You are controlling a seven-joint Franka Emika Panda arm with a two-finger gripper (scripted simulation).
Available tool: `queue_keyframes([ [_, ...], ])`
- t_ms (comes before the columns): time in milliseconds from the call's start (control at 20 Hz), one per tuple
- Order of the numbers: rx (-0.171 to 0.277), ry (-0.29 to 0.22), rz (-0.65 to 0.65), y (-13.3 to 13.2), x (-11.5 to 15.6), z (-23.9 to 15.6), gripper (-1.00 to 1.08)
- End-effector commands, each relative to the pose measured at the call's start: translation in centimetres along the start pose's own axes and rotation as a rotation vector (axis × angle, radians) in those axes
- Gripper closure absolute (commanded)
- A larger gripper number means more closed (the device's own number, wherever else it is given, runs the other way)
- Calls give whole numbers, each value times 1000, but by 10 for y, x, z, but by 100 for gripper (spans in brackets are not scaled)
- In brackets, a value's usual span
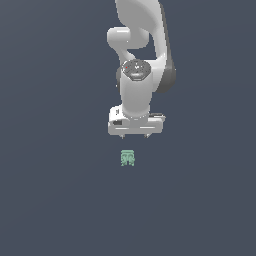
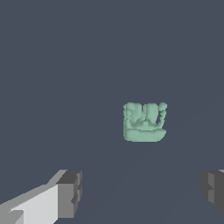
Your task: Pick up the object and move it to a goal position.
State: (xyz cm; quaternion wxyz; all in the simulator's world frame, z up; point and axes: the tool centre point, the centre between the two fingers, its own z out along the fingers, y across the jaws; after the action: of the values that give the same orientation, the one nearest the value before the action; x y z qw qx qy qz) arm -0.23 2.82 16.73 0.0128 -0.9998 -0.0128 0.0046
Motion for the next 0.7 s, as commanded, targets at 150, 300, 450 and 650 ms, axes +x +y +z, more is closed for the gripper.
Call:
queue_keyframes([
  [150, -1, -1, 1, 1, 1, 2, -92],
  [300, -2, 0, 3, 4, 4, 8, -92],
  [450, -6, 2, 5, 8, 9, 19, -92],
  [650, -13, 5, 10, 17, 17, 39, -92],
])
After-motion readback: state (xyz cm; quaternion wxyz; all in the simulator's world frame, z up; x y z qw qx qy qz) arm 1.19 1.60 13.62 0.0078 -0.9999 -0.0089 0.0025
